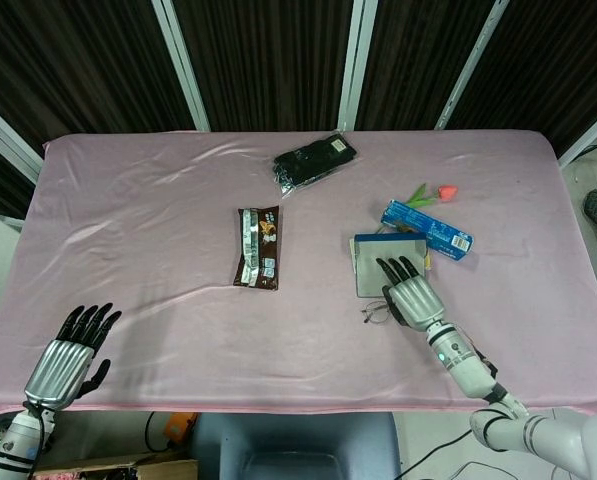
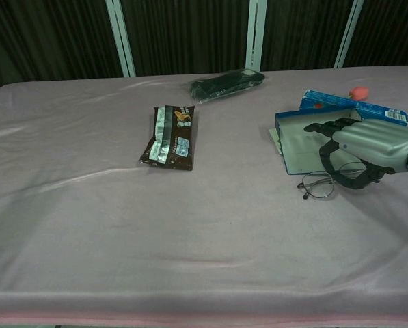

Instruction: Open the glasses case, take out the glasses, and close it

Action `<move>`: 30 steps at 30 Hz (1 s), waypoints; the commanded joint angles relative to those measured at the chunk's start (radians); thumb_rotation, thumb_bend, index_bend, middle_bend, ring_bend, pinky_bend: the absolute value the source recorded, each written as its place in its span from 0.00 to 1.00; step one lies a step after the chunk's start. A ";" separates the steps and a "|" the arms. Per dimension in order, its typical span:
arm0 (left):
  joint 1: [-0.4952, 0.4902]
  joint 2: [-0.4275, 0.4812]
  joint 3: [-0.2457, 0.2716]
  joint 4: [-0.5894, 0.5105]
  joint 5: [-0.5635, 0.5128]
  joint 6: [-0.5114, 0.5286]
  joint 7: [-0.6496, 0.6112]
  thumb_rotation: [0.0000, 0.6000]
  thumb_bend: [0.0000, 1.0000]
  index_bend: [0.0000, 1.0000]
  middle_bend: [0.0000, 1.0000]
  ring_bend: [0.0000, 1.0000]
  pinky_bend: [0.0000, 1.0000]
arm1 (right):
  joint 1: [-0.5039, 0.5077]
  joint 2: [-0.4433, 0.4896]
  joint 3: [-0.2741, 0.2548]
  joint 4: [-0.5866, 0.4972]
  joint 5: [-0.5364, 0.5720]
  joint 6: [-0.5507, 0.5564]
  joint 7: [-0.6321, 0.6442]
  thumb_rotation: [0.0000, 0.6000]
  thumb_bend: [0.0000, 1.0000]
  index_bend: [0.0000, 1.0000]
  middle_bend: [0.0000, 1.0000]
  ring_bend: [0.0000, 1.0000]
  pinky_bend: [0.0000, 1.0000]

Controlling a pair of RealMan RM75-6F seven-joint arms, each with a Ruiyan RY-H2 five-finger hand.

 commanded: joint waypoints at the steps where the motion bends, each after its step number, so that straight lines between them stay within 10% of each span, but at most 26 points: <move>1: 0.000 0.001 0.000 0.000 0.000 0.001 0.000 1.00 0.42 0.00 0.00 0.00 0.00 | 0.000 -0.001 0.000 -0.002 -0.002 0.003 0.001 1.00 0.65 0.75 0.11 0.00 0.00; 13: -0.001 0.001 0.001 -0.002 0.002 -0.002 -0.002 1.00 0.42 0.00 0.00 0.00 0.00 | 0.058 -0.063 0.066 -0.086 -0.005 0.024 -0.025 1.00 0.65 0.75 0.12 0.00 0.00; 30: 0.002 0.028 0.007 0.001 0.021 0.018 -0.065 1.00 0.42 0.00 0.00 0.00 0.00 | 0.290 -0.539 0.214 0.143 0.125 -0.043 -0.270 1.00 0.65 0.71 0.12 0.00 0.00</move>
